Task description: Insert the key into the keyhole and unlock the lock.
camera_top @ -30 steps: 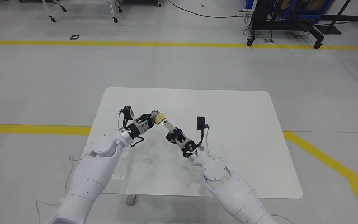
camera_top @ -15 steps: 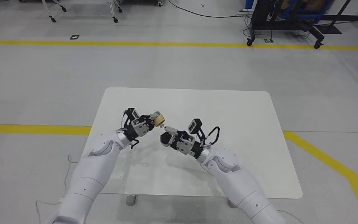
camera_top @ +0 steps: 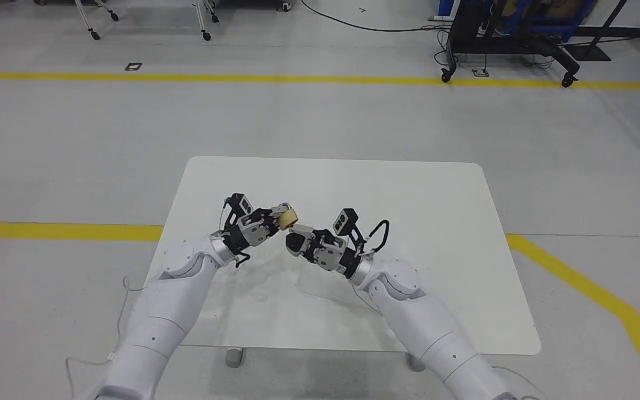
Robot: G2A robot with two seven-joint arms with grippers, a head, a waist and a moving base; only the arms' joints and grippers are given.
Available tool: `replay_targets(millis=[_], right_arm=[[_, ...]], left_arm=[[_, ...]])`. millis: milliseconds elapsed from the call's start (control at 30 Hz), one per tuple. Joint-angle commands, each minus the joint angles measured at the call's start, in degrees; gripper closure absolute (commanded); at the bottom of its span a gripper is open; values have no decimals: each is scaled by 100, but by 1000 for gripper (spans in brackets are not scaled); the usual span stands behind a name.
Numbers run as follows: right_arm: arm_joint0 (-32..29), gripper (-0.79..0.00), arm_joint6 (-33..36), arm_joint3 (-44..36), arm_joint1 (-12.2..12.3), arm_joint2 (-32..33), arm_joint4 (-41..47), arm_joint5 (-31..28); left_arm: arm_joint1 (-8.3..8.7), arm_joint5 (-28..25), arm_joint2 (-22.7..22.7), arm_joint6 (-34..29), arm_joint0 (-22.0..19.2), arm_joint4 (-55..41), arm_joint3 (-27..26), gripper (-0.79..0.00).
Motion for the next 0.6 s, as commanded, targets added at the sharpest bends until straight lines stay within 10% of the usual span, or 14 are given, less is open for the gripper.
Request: replay_targets(millis=[0, 100, 567], right_arm=[[18, -148, -11, 46, -9, -4, 40, 16], [44, 0, -4, 89, -22, -17, 79, 18], [25, 0, 437, 240, -83, 56, 913, 245]], left_arm=[[0, 10, 1, -24, -1, 19, -2, 0], [1, 13, -7, -39, -2, 41, -3, 0], [15, -482, -40, 100, 111, 425, -204, 0]])
